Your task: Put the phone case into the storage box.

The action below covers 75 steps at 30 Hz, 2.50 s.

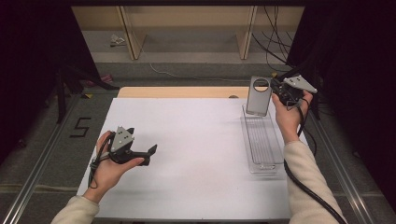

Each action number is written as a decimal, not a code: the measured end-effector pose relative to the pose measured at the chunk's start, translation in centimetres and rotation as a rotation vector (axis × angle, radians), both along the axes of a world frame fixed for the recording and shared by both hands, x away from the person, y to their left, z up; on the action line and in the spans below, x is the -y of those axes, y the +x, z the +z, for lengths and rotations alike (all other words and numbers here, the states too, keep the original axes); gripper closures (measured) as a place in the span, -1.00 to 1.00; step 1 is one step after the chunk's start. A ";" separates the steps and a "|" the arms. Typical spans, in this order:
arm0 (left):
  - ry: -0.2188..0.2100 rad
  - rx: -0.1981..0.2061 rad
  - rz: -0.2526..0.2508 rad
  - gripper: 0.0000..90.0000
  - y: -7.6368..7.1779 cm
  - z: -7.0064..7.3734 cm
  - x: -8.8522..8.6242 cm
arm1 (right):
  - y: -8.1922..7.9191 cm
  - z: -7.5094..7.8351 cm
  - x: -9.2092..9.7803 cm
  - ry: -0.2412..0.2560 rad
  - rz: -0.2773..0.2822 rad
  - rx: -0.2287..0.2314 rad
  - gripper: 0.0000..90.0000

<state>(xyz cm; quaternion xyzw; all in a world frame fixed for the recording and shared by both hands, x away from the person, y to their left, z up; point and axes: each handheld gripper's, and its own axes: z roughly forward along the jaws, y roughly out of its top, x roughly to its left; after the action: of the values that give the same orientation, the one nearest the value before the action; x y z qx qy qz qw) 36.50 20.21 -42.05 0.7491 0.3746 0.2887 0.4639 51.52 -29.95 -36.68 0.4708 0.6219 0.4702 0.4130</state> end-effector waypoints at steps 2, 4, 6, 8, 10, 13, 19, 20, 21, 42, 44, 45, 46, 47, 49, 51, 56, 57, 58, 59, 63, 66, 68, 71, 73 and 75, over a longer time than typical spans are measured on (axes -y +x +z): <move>0.000 0.000 -0.001 -1.00 0.0 0.0 0.0 | 0.0 -0.1 0.0 -0.001 -0.001 -0.007 0.88; 0.000 -0.001 -0.001 -1.00 0.0 0.0 0.0 | 0.1 -0.3 0.1 -0.003 -0.001 -0.011 0.88; 0.001 -0.001 -0.002 -1.00 0.0 0.0 0.0 | 0.1 -0.4 0.1 -0.004 -0.001 -0.014 0.88; 0.001 0.000 -0.002 -1.00 0.0 0.0 0.0 | 0.2 -0.5 0.1 -0.006 -0.001 -0.016 0.88; 0.000 -0.001 -0.001 -1.00 0.0 0.0 0.0 | 0.2 -0.6 0.1 -0.006 -0.001 -0.019 0.88; 0.001 -0.002 -0.002 -1.00 0.0 0.0 0.0 | 0.2 -0.7 0.1 -0.007 -0.004 -0.023 0.88; 0.002 -0.002 -0.001 -1.00 0.0 0.0 0.0 | 0.4 -1.0 0.2 -0.010 -0.004 -0.030 0.88; 0.002 -0.002 -0.001 -1.00 0.0 -0.1 0.0 | 0.4 -1.0 0.2 -0.011 -0.005 -0.031 0.88; 0.002 -0.001 -0.001 -1.00 0.0 -0.1 0.0 | 0.4 -1.1 0.1 -0.012 -0.005 -0.033 0.88; 0.001 -0.002 -0.002 -1.00 0.0 0.0 0.1 | 0.7 -1.8 -0.1 -0.022 0.004 -0.045 0.88; 0.002 -0.001 -0.004 -1.00 0.0 0.0 0.1 | 0.7 -1.9 -0.1 -0.021 0.004 -0.048 0.88; 0.001 -0.002 -0.002 -1.00 0.0 -0.1 0.1 | 0.8 -1.9 -0.1 -0.022 0.004 -0.048 0.88; 0.001 -0.002 -0.002 -1.00 0.0 -0.1 0.1 | 0.8 -1.9 -0.2 -0.023 0.004 -0.049 0.88; 0.001 -0.002 -0.001 -1.00 0.0 -0.1 0.0 | 0.8 -2.0 -0.2 -0.023 0.005 -0.048 0.88; 0.001 -0.002 -0.002 -1.00 0.0 0.0 0.0 | 0.8 -2.0 -0.2 -0.022 0.004 -0.047 0.88; 0.001 -0.001 -0.002 -1.00 0.0 0.0 0.0 | 0.8 -2.1 -0.2 -0.020 0.005 -0.048 0.88; -0.001 -0.002 -0.001 -1.00 0.0 -0.1 0.0 | 1.0 -2.3 -0.3 -0.021 0.007 -0.048 0.88; -0.001 -0.003 -0.001 -1.00 0.0 -0.1 0.0 | 1.0 -2.3 -0.4 -0.022 0.009 -0.049 0.88; -0.001 -0.002 0.000 -1.00 0.0 -0.1 0.0 | 1.1 -2.4 -0.4 -0.021 0.009 -0.049 0.88; -0.002 -0.003 0.000 -1.00 0.0 -0.1 0.0 | 1.1 -2.4 -0.5 -0.021 0.009 -0.050 0.88; -0.001 -0.002 0.000 -1.00 0.0 0.0 0.0 | 1.2 -2.5 -0.6 -0.021 0.009 -0.051 0.88; -0.001 -0.002 -0.002 -1.00 0.0 -0.1 0.0 | 1.2 -2.6 -0.6 -0.021 0.010 -0.052 0.87; -0.001 -0.002 -0.002 -1.00 0.0 0.0 0.0 | 1.3 -2.7 -0.6 -0.018 0.009 -0.053 0.88; 0.000 -0.001 -0.002 -1.00 0.0 0.0 0.0 | 1.3 -2.8 -0.5 -0.015 0.009 -0.055 0.87; 0.000 -0.001 -0.002 -1.00 0.0 0.0 0.0 | 1.3 -2.9 -0.5 -0.017 0.009 -0.054 0.87; 0.000 -0.002 -0.003 -1.00 0.0 0.0 0.0 | 1.3 -2.9 -0.5 -0.015 0.008 -0.059 0.87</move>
<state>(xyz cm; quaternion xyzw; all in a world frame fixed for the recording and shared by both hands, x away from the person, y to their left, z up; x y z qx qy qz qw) 36.50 20.20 -42.09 0.7498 0.3740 0.2873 0.4641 52.85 -29.43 -39.60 0.4786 0.6393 0.4531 0.3962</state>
